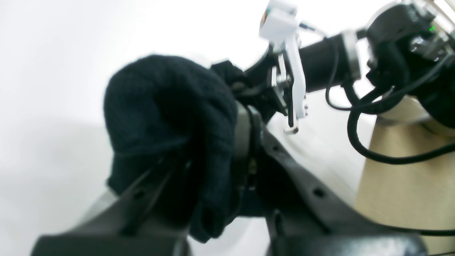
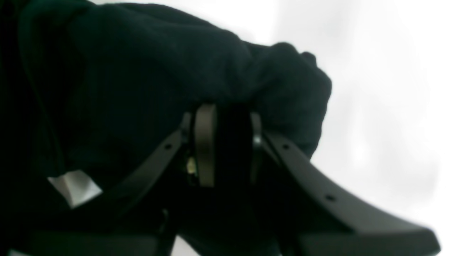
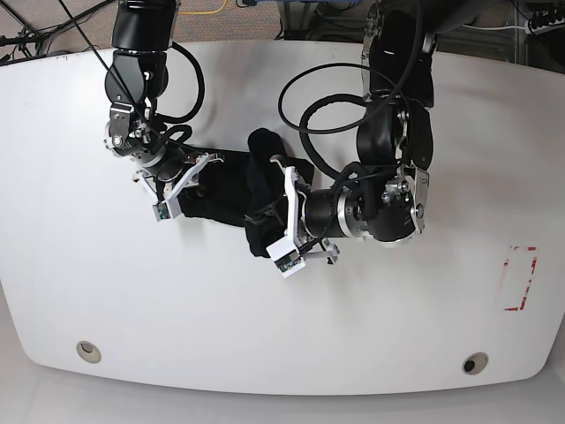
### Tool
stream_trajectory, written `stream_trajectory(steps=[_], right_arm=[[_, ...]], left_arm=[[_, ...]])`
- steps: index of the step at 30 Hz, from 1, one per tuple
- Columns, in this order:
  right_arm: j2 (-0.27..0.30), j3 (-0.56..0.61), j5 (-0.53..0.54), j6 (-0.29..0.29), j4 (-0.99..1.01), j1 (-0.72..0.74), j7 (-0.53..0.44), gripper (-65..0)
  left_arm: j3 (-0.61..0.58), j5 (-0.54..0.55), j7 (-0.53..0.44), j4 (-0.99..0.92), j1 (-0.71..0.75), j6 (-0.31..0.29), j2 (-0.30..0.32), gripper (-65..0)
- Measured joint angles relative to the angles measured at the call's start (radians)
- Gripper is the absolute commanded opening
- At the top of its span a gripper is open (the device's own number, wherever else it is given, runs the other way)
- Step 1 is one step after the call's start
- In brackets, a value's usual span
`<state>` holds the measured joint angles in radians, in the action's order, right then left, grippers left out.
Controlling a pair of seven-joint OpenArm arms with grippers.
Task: Fold the T-shirt properly
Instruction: 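Fold the held strip end with the left gripper toward the right gripper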
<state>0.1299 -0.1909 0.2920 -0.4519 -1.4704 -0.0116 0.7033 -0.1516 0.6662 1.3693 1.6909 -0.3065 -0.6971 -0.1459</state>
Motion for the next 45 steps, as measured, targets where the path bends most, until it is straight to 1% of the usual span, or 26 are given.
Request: stream_trajectory(steps=[7, 10, 13, 18, 21, 32, 37, 39, 43, 45], right_arm=[[0.0, 0.0, 0.0, 0.0, 0.0, 0.0, -0.001, -52.8], [0.0, 0.0, 0.0, 0.0, 0.0, 0.0, 0.0, -52.8], [-0.005, -0.002, 0.0, 0.0, 0.0, 0.0, 0.0, -52.8], [-0.018, -0.004, -0.005, 0.007, 0.0, 0.0, -0.001, -52.8], [-0.019, -0.004, -0.005, 0.007, 0.0, 0.0, 0.0, -52.8], [-0.019, -0.004, -0.007, 0.007, 0.001, 0.0, -0.001, -52.8], [-0.019, -0.004, -0.003, 0.007, -0.003, 0.0, -0.001, -51.0], [-0.019, -0.004, -0.005, 0.008, -0.016, -0.002, 0.01, -46.5], [-0.024, -0.005, -0.007, 0.007, -0.057, -0.011, 0.05, -30.1], [-0.034, -0.007, -0.011, 0.008, -0.082, -0.013, 0.081, -24.1]], left_arm=[[0.0, 0.005, -0.001, -0.035, -0.021, 0.0, 0.0, -65.0], [-0.001, 0.004, -0.025, -0.036, -0.019, 0.0, 0.0, -65.0], [-0.037, 0.0, -0.058, -0.036, -0.02, 0.0, 0.004, -65.0], [-0.13, 0.005, -0.092, -0.036, -0.021, 0.0, 0.002, -65.0], [-0.162, 0.009, -0.111, -0.037, -0.019, 0.0, -0.002, -65.0], [-0.162, 0.004, -0.121, -0.038, -0.02, 0.0, 0.002, -65.0], [-0.164, 0.008, -0.129, -0.075, -0.027, 0.0, 0.0, -65.0], [-0.164, 0.007, -0.128, -0.098, -0.032, 0.0, 0.0, -65.0], [-0.175, 0.003, -0.128, -0.124, -0.047, 0.0, 0.002, -65.0], [-0.179, 0.005, -0.132, -0.129, -0.054, 0.0, 0.002, -65.0]])
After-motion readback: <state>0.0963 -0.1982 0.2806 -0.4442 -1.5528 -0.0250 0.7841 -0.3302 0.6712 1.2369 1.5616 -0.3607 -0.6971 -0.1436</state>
